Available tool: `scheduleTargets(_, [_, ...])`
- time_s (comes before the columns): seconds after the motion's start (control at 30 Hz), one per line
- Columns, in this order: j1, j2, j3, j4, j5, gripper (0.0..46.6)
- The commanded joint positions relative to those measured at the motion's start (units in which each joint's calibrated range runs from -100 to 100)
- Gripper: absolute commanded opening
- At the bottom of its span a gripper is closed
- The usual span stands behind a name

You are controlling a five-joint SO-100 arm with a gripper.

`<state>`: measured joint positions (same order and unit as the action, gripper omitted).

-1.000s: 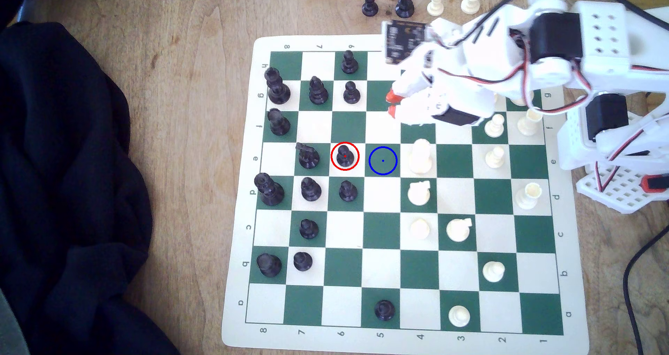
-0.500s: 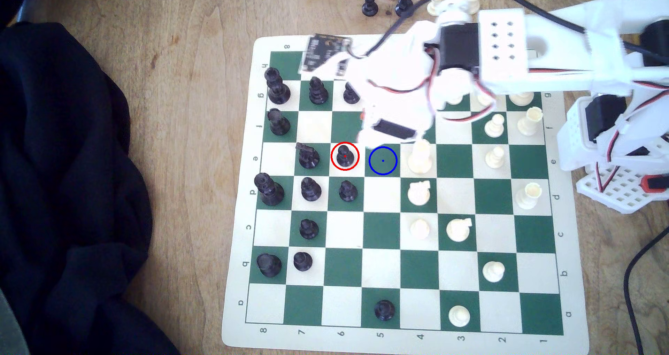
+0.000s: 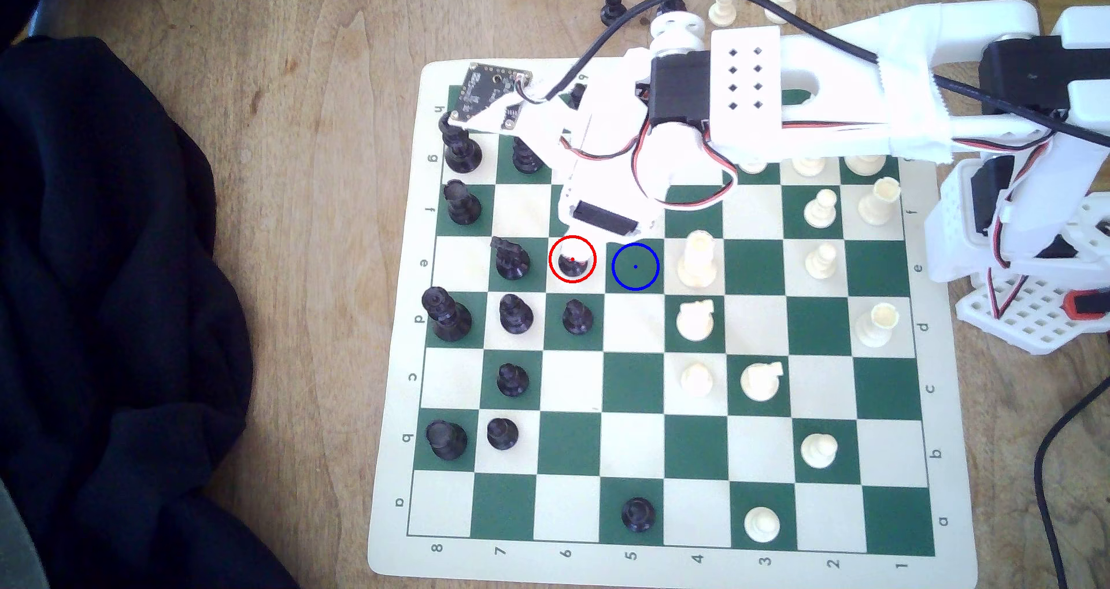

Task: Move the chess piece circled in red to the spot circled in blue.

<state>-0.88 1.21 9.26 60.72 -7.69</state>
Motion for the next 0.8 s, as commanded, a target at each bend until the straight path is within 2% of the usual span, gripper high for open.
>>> scheduleTargets(0.0, [-0.41,0.06,-4.55,-2.81,-0.39,16.3])
scheduleTargets(0.77, [-1.27,8.04,-4.55,-7.15,-0.34,13.5])
